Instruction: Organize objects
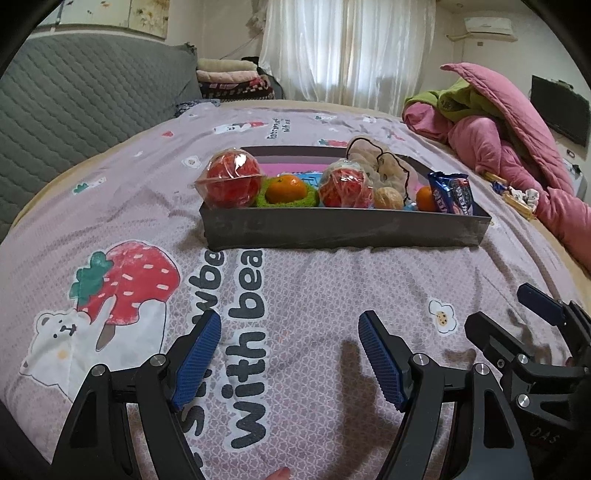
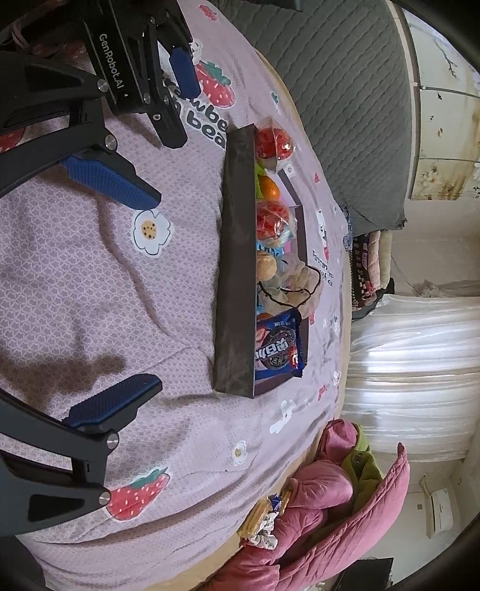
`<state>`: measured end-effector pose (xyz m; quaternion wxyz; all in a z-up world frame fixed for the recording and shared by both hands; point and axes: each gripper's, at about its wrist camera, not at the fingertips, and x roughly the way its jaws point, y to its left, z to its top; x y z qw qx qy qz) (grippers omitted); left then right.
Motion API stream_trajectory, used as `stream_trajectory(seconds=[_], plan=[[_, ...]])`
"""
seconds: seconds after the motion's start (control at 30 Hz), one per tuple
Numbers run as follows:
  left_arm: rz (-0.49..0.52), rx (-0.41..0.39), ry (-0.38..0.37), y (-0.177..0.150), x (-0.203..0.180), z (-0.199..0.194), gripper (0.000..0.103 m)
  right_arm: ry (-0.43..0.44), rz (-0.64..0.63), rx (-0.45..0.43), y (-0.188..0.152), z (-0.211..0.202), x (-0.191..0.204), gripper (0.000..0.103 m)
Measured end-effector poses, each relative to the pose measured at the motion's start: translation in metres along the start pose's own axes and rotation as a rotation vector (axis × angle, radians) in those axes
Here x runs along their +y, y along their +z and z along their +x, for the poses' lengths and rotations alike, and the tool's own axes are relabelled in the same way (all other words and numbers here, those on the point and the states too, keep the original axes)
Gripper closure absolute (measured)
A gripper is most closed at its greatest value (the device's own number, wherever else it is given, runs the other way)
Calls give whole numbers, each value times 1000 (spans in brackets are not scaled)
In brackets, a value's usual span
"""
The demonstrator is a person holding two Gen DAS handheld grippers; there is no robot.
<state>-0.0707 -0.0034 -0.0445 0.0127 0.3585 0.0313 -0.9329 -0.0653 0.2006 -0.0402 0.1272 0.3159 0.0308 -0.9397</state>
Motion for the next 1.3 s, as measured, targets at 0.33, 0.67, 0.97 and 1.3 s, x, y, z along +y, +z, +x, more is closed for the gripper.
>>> stream_trajectory(seconds=[0.33, 0.67, 0.97, 1.3], plan=[[0, -1, 0, 0, 1, 0, 25, -5, 2, -3, 0, -1, 0, 13], [-2, 2, 3, 0, 1, 0, 25, -4, 1, -3, 0, -1, 0, 13], [2, 5, 3, -1, 1, 0, 25, 1, 3, 3, 0, 0, -1, 13], [7, 0, -12, -1, -1, 0, 25, -2, 6, 2, 0, 0, -2, 13]])
